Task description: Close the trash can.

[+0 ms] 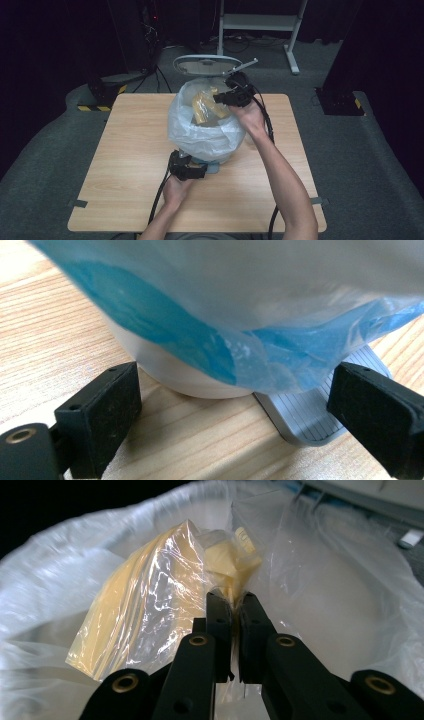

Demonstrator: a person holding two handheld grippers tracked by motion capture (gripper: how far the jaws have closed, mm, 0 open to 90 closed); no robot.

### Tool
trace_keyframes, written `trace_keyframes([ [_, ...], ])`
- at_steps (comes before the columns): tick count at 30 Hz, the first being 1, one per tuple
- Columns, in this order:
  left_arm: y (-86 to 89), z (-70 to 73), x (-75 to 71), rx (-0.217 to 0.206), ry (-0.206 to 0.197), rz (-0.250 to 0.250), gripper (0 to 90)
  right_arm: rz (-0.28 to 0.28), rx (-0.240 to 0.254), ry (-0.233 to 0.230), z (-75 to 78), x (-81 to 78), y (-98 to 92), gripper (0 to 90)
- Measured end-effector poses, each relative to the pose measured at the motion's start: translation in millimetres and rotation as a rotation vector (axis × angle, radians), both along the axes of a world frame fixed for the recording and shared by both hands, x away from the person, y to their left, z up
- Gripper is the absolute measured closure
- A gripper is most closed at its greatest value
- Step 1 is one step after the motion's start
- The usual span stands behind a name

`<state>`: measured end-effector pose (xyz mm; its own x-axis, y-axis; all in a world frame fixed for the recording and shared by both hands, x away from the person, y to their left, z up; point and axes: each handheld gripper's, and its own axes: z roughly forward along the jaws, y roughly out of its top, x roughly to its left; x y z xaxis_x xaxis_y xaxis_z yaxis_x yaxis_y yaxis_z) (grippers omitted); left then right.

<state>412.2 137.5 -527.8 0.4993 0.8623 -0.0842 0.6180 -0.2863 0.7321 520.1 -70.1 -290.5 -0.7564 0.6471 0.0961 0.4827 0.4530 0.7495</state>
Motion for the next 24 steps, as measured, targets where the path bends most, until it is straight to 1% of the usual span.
trace_keyframes([
  [1, 0.4, 0.1, 0.2, 0.003, 0.001, -0.003, 7.3, -0.002, -0.013, 0.002, -1.4, 0.2, 1.2, 84.9],
  [2, 0.5, 0.1, 0.2, 0.004, 0.001, -0.004, 7.3, 0.005, -0.024, -0.001, -3.0, 1.0, 1.6, 81.6],
  [3, 0.4, 0.1, 0.2, 0.002, 0.001, -0.003, 7.3, 0.004, -0.024, 0.002, -3.8, 1.3, 2.0, 78.1],
  [4, 0.4, 0.1, 0.2, 0.003, 0.001, -0.003, 7.3, -0.010, -0.008, 0.017, -4.4, 0.3, 3.7, 73.0],
  [5, 0.4, 0.1, 0.2, 0.002, 0.001, -0.003, 7.3, -0.011, -0.005, 0.015, -5.2, 0.2, 4.0, 67.9],
  [6, 0.4, 0.1, 0.2, 0.002, 0.001, -0.003, 7.3, -0.011, -0.007, 0.014, -5.4, 0.1, 4.1, 65.0],
  [7, 0.5, 0.1, 0.2, 0.003, 0.001, -0.003, 7.4, -0.025, -0.026, 0.011, -4.8, -2.0, 4.8, 60.8],
  [8, 0.5, 0.1, 0.2, 0.003, 0.001, -0.003, 7.3, -0.025, -0.026, 0.011, -4.8, -2.0, 4.8, 60.8],
  [9, 0.5, 0.1, 0.2, 0.003, 0.001, -0.004, 7.3, -0.022, -0.047, -0.008, -4.7, -2.2, 3.8, 59.7],
  [10, 0.5, 0.2, 0.2, 0.004, 0.001, -0.004, 7.3, -0.036, -0.066, -0.003, -3.3, -4.6, 3.0, 59.1],
  [11, 0.5, 0.1, 0.2, 0.003, 0.001, -0.003, 7.3, -0.036, -0.071, -0.008, -2.6, -5.2, 2.2, 59.9],
  [12, 0.5, 0.1, 0.2, 0.004, 0.001, -0.004, 7.3, -0.033, -0.068, -0.015, -2.0, -6.0, 1.7, 63.1],
  [13, 0.5, 0.2, 0.2, 0.003, 0.001, -0.004, 7.3, -0.034, -0.076, -0.017, -1.5, -6.9, 1.1, 67.3],
  [14, 0.5, 0.2, 0.2, 0.004, 0.002, -0.003, 7.4, -0.022, -0.074, -0.020, -1.0, -8.2, 1.4, 72.6],
  [15, 0.5, 0.1, 0.2, 0.003, 0.001, -0.003, 7.3, -0.012, -0.077, -0.025, -1.3, -8.1, 1.6, 75.7],
  [16, 0.5, 0.1, 0.2, 0.003, 0.001, -0.003, 7.4, 0.003, -0.090, -0.033, -2.5, -7.4, 2.3, 80.2],
  [17, 0.5, 0.1, 0.2, 0.003, 0.001, -0.004, 7.4, 0.003, -0.101, -0.034, -3.1, -7.2, 2.7, 82.6],
  [18, 0.6, 0.2, 0.2, 0.004, 0.002, -0.004, 7.4, -0.011, -0.063, -0.010, -3.7, -9.0, 7.0, 85.0],
  [19, 0.6, 0.2, 0.2, 0.004, 0.002, -0.004, 7.4, -0.006, -0.065, -0.011, -5.3, -8.9, 8.0, 87.9],
  [20, 0.6, 0.2, 0.2, 0.004, 0.002, -0.004, 7.4, -0.006, -0.065, -0.011, -5.3, -8.9, 8.0, 87.9],
  [21, 0.6, 0.2, 0.2, 0.004, 0.002, -0.004, 7.4, 0.022, -0.119, -0.035, -7.7, -6.3, 5.9, 89.6],
  [24, 0.6, 0.1, 0.2, 0.004, 0.001, -0.004, 7.4, 0.021, -0.126, -0.030, -9.1, -6.6, 6.0, 89.6],
])
